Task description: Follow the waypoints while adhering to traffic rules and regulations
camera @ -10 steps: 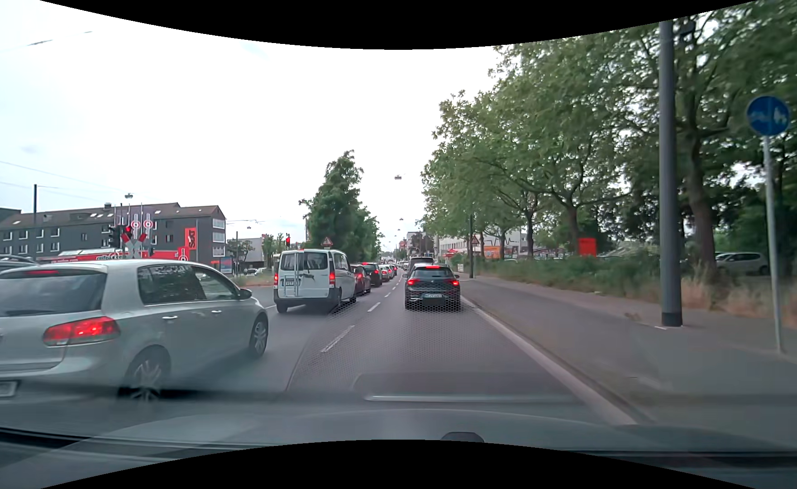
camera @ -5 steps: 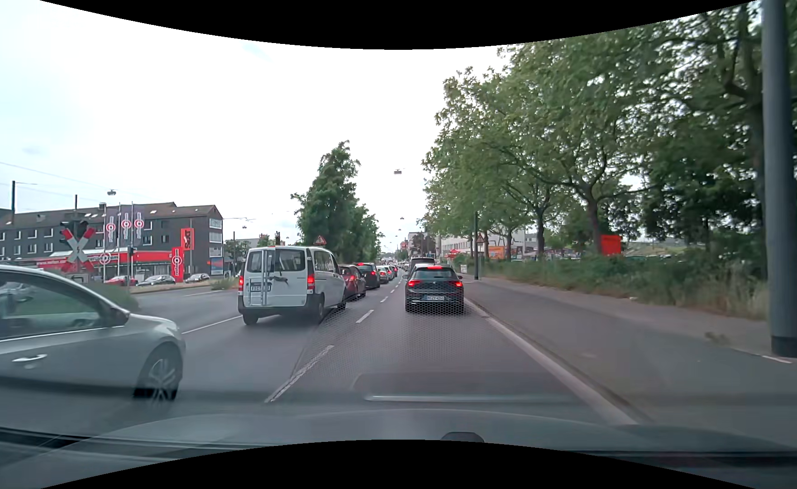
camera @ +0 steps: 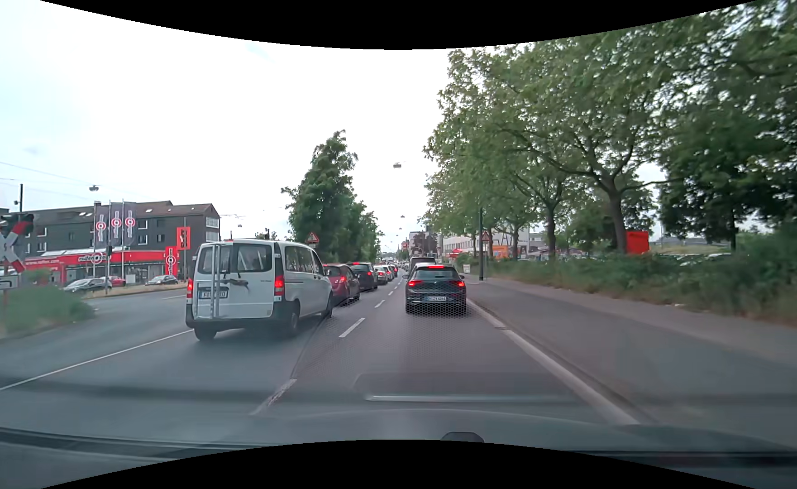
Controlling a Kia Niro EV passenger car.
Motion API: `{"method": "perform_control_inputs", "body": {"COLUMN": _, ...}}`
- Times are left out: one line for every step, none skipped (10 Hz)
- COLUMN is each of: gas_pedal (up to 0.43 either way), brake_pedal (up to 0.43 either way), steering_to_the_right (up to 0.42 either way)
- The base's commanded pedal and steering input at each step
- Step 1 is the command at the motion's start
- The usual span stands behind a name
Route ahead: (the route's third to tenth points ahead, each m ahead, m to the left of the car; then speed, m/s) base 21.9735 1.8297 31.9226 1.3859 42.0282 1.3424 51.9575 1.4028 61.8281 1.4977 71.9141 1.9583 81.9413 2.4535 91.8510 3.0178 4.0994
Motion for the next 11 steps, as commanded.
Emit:
{"method": "perform_control_inputs", "body": {"gas_pedal": 0.0, "brake_pedal": 0.171, "steering_to_the_right": -0.008}}
{"method": "perform_control_inputs", "body": {"gas_pedal": 0.0, "brake_pedal": 0.165, "steering_to_the_right": -0.002}}
{"method": "perform_control_inputs", "body": {"gas_pedal": 0.0, "brake_pedal": 0.152, "steering_to_the_right": -0.001}}
{"method": "perform_control_inputs", "body": {"gas_pedal": 0.0, "brake_pedal": 0.128, "steering_to_the_right": -0.001}}
{"method": "perform_control_inputs", "body": {"gas_pedal": 0.0, "brake_pedal": 0.11, "steering_to_the_right": -0.002}}
{"method": "perform_control_inputs", "body": {"gas_pedal": 0.0, "brake_pedal": 0.067, "steering_to_the_right": -0.002}}
{"method": "perform_control_inputs", "body": {"gas_pedal": 0.0, "brake_pedal": 0.006, "steering_to_the_right": -0.002}}
{"method": "perform_control_inputs", "body": {"gas_pedal": 0.0, "brake_pedal": 0.0, "steering_to_the_right": -0.002}}
{"method": "perform_control_inputs", "body": {"gas_pedal": 0.0, "brake_pedal": 0.0, "steering_to_the_right": -0.002}}
{"method": "perform_control_inputs", "body": {"gas_pedal": 0.0, "brake_pedal": 0.0, "steering_to_the_right": -0.003}}
{"method": "perform_control_inputs", "body": {"gas_pedal": 0.0, "brake_pedal": 0.0, "steering_to_the_right": -0.007}}
